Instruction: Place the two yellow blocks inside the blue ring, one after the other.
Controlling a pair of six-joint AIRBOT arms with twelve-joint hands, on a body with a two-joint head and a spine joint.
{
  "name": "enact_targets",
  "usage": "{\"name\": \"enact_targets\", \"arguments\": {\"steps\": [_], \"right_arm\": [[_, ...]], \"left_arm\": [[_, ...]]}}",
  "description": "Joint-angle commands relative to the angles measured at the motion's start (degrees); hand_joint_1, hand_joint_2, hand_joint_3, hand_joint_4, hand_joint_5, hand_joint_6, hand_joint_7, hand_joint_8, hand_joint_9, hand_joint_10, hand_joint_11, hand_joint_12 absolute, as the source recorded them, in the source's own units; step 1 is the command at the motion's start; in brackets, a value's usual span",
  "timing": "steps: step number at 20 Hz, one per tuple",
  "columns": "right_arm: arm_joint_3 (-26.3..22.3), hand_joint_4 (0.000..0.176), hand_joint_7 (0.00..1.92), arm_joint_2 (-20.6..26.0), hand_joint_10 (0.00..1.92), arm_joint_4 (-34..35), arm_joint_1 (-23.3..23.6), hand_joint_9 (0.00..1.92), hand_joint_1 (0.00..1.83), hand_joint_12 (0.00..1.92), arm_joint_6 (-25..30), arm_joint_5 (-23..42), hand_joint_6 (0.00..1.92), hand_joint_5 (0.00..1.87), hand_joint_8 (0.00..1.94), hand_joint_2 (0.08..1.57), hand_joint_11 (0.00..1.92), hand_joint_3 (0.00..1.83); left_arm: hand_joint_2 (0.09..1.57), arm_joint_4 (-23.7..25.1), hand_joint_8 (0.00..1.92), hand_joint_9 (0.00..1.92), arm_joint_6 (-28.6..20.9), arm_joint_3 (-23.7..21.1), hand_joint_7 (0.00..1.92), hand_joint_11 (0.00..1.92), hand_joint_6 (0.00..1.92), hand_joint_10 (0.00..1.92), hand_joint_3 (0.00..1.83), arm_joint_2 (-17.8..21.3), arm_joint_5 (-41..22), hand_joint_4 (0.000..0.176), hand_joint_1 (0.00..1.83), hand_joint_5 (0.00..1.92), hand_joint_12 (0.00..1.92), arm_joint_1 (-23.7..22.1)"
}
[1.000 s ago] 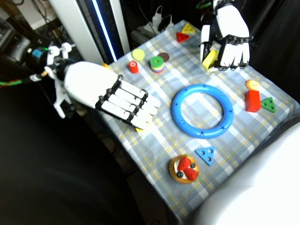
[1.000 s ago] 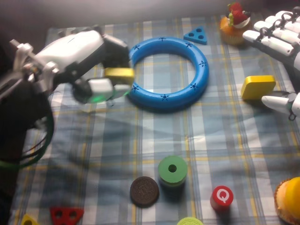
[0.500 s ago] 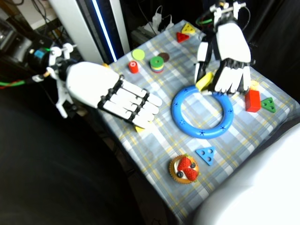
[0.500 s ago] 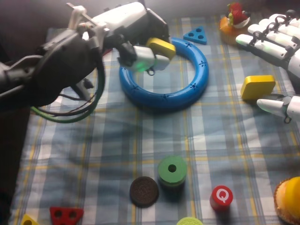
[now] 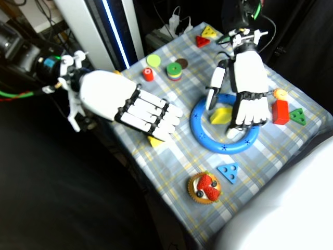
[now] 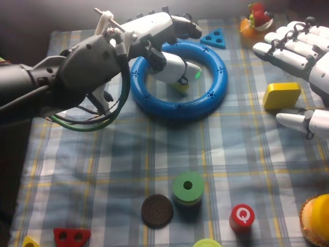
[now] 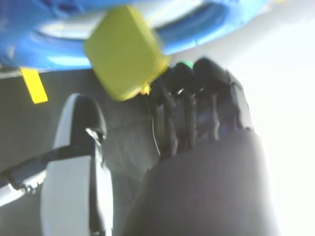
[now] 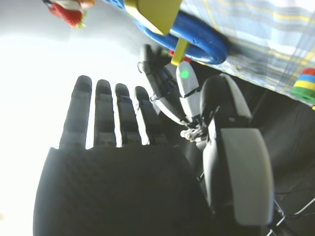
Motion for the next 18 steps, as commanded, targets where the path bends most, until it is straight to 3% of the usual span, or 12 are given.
{"name": "enact_targets", "arguments": {"steps": [1, 2, 4, 7, 8, 9, 10, 11, 13, 16, 17, 18], "right_arm": [[0.3, 0.000, 0.00, 0.0, 0.00, -0.8, 0.5, 0.00, 0.40, 0.00, 0.3, 6.7, 0.00, 0.00, 0.00, 1.25, 0.00, 0.00], [0.4, 0.000, 0.00, -0.1, 0.00, -0.8, 0.5, 0.00, 0.40, 0.00, 0.6, 6.6, 0.00, 0.00, 0.00, 1.25, 0.00, 0.00], [0.8, 0.000, 0.00, -0.4, 0.00, -0.8, 0.6, 0.00, 0.42, 0.00, 0.7, 6.2, 0.00, 0.00, 0.00, 1.26, 0.00, 0.00], [1.9, 0.000, 0.00, -1.1, 0.00, 0.4, 0.7, 0.00, 0.55, 0.00, 0.8, 4.9, 0.00, 0.00, 0.00, 1.26, 0.00, 0.00], [2.4, 0.000, 0.00, -1.4, 0.00, 1.1, 0.7, 0.00, 0.57, 0.00, 0.8, 4.5, 0.00, 0.00, 0.00, 1.28, 0.00, 0.01], [3.0, 0.000, 0.00, -1.8, 0.00, 1.6, 0.7, 0.00, 0.57, 0.00, 0.8, 3.9, 0.00, 0.00, 0.00, 1.29, 0.01, 0.01], [3.6, 0.000, 0.00, -2.2, 0.00, 2.3, 0.7, 0.01, 0.57, 0.02, 0.8, 3.3, 0.00, 0.00, 0.00, 1.31, 0.05, 0.02], [4.5, 0.000, 0.06, -2.9, 0.02, 3.3, 0.8, 0.08, 0.70, 0.60, 0.8, 2.3, 0.00, 0.03, 0.02, 1.33, 0.00, 0.00], [5.2, 0.000, 0.11, -3.5, 0.03, 4.1, 1.1, 0.12, 0.73, 0.71, 0.8, 1.5, 0.01, 0.06, 0.02, 1.33, 0.00, 0.00], [7.2, 0.000, 0.14, -5.1, 0.03, 5.7, 2.1, 0.14, 0.71, 0.62, 0.2, -0.6, 0.01, 0.09, 0.01, 1.35, 0.00, 0.00], [7.8, 0.000, 0.15, -5.7, 0.03, 5.9, 2.5, 0.14, 0.71, 0.52, 0.2, -1.3, 0.01, 0.10, 0.01, 1.36, 0.00, 0.00], [8.5, 0.000, 0.20, -6.3, 0.04, 6.2, 2.8, 0.18, 0.75, 0.66, 0.0, -2.0, 0.02, 0.15, 0.01, 1.35, 0.00, 0.00]], "left_arm": [[1.11, 2.1, 0.13, 0.00, -0.2, -1.0, 0.20, 0.00, 0.04, 0.66, 0.01, 0.7, -7.0, 0.070, 0.71, 0.29, 1.60, -0.9], [1.11, 4.5, 0.13, 0.00, -2.5, -2.6, 0.20, 0.00, 0.04, 0.66, 0.01, 2.0, -8.6, 0.070, 0.71, 0.29, 1.60, -0.6], [1.23, 8.5, 0.06, 0.05, -6.7, -5.1, 0.26, 0.00, 0.02, 0.53, 0.02, 4.1, -11.2, 0.065, 0.50, 0.31, 1.24, -0.1], [1.38, 16.0, 0.01, 0.06, -12.2, -11.4, 0.27, 0.00, 0.00, 0.44, 0.02, 9.2, -17.9, 0.044, 0.29, 0.28, 1.01, 1.0], [1.42, 18.2, 0.00, 0.03, -14.0, -13.1, 0.27, 0.00, 0.00, 0.46, 0.01, 10.6, -20.0, 0.027, 0.27, 0.28, 0.98, 1.6], [1.45, 20.5, 0.00, 0.01, -16.0, -14.8, 0.24, 0.00, 0.00, 0.44, 0.01, 12.1, -22.3, 0.027, 0.25, 0.26, 0.84, 2.3], [1.44, 21.9, 0.01, 0.03, -17.0, -16.3, 0.28, 0.00, 0.02, 0.46, 0.00, 13.4, -24.3, 0.007, 0.39, 0.32, 1.04, 3.0], [1.47, 24.0, 0.00, 0.00, -18.5, -18.5, 0.24, 0.00, 0.01, 0.42, 0.00, 15.3, -27.2, 0.012, 0.37, 0.32, 0.95, 4.4], [1.46, 24.9, 0.01, 0.03, -19.6, -19.7, 0.26, 0.00, 0.02, 0.43, 0.00, 16.4, -28.7, 0.000, 0.45, 0.35, 0.92, 5.3], [1.46, 25.8, 0.01, 0.06, -20.4, -21.6, 0.29, 0.00, 0.01, 0.43, 0.00, 18.3, -30.2, 0.000, 0.50, 0.36, 1.01, 7.3], [1.47, 25.8, 0.00, 0.05, -20.5, -21.9, 0.28, 0.00, 0.00, 0.42, 0.00, 18.6, -30.5, 0.002, 0.47, 0.35, 0.96, 7.7], [1.48, 25.7, 0.00, 0.01, -20.5, -22.1, 0.27, 0.00, 0.00, 0.41, 0.00, 18.9, -30.8, 0.001, 0.45, 0.35, 0.79, 8.1]]}}
